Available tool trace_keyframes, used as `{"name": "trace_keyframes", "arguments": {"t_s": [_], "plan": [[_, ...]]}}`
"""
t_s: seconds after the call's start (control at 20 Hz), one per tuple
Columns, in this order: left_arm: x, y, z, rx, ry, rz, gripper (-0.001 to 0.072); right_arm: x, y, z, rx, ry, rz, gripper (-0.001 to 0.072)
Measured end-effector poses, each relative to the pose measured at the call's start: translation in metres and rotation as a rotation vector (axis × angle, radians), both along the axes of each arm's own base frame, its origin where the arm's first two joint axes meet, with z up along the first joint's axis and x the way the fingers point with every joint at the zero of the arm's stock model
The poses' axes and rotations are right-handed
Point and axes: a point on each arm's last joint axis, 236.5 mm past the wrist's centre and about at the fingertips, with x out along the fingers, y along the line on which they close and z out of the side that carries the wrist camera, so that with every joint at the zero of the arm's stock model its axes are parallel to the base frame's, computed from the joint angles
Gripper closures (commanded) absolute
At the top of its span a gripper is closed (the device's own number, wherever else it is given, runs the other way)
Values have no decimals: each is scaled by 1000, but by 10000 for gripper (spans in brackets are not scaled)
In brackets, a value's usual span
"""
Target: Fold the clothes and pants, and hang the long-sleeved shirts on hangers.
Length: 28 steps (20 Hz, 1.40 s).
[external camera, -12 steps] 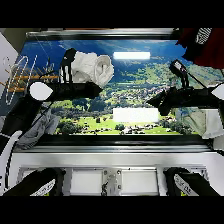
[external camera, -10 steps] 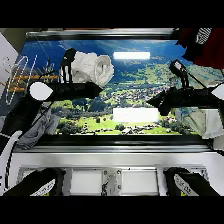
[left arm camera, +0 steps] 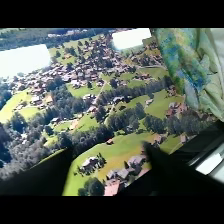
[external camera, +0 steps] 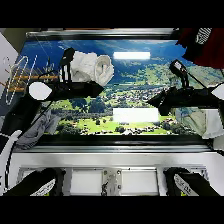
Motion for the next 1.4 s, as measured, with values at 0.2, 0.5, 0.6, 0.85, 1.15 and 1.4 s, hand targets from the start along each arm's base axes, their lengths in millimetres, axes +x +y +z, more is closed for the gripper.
{"name": "trace_keyframes", "arguments": {"t_s": [0.2,0.5,0.6,0.85,1.15,1.4], "plan": [[14,89,-31,140,104,160,12,0,0,0,0,-1,0,693],[-40,288,-126,519,423,535,12,0,0,0,0,0,0,692],[-64,323,-149,561,497,618,12,0,0,0,0,-1,0,693],[-95,352,-195,615,604,665,13,0,0,0,0,-1,0,693],[-103,358,-221,632,666,656,693,0,0,0,0,0,0,693],[-80,348,-178,572,549,677,694,0,0,0,0,-1,0,693]]}}
